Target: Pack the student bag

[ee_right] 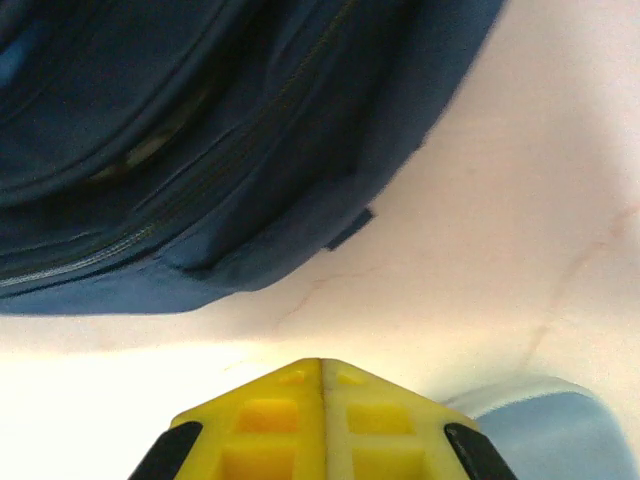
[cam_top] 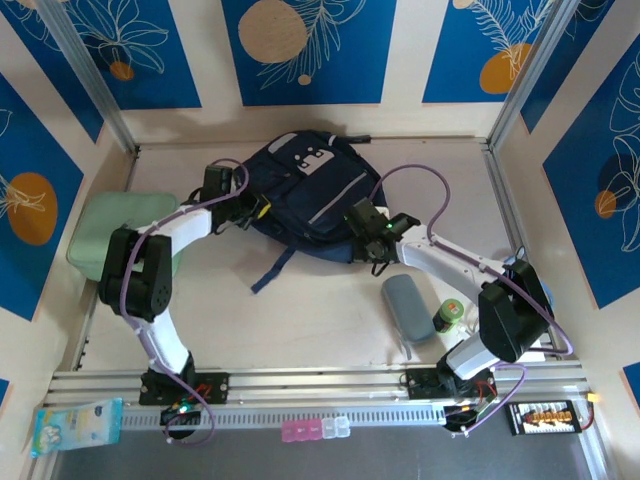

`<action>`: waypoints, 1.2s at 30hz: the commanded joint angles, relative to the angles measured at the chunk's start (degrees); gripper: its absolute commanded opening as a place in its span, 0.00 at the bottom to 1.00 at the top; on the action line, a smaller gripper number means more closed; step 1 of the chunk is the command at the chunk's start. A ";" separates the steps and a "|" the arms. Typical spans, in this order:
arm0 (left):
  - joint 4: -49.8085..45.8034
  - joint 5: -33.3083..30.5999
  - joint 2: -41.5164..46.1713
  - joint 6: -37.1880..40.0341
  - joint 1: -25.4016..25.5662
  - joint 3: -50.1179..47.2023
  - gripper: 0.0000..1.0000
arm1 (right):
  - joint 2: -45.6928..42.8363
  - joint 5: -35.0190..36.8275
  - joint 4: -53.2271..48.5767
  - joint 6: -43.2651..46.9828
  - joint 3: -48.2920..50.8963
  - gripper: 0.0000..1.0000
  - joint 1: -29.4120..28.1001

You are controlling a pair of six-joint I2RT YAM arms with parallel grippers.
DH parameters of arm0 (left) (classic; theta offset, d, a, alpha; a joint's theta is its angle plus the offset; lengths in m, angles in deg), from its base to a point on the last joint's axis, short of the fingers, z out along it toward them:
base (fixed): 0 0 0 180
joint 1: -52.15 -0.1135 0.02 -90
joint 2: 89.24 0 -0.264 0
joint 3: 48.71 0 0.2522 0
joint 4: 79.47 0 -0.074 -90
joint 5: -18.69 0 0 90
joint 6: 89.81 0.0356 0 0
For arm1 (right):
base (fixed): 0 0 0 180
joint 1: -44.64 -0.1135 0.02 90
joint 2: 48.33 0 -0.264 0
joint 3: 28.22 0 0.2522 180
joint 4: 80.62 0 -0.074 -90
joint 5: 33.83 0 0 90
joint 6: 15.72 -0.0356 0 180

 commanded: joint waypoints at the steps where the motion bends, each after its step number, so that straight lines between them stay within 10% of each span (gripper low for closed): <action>1: 2.06 -0.35 -0.35 1.00 -0.22 0.95 0.00 | -1.09 -15.21 8.81 6.50 -0.01 0.00 0.94; 4: 0.75 0.60 1.18 2.69 -0.17 0.82 0.00 | 0.53 -17.49 9.69 5.62 -2.36 0.21 1.29; 9: -6.92 -3.91 7.10 11.59 -0.17 -1.22 0.50 | 2.14 -20.36 11.50 1.28 -5.06 0.40 5.62; 18: -32.89 -21.61 8.80 52.50 14.33 14.75 0.85 | 2.93 -30.76 15.00 -2.98 -5.24 0.65 17.73; 24: -37.46 -29.60 -0.57 64.27 24.18 27.58 0.85 | 5.27 -34.42 16.98 -7.20 -3.02 0.67 26.68; 36: -48.38 -39.37 -22.54 67.60 32.98 49.88 0.55 | 9.94 -40.86 21.55 -11.26 1.16 0.67 34.43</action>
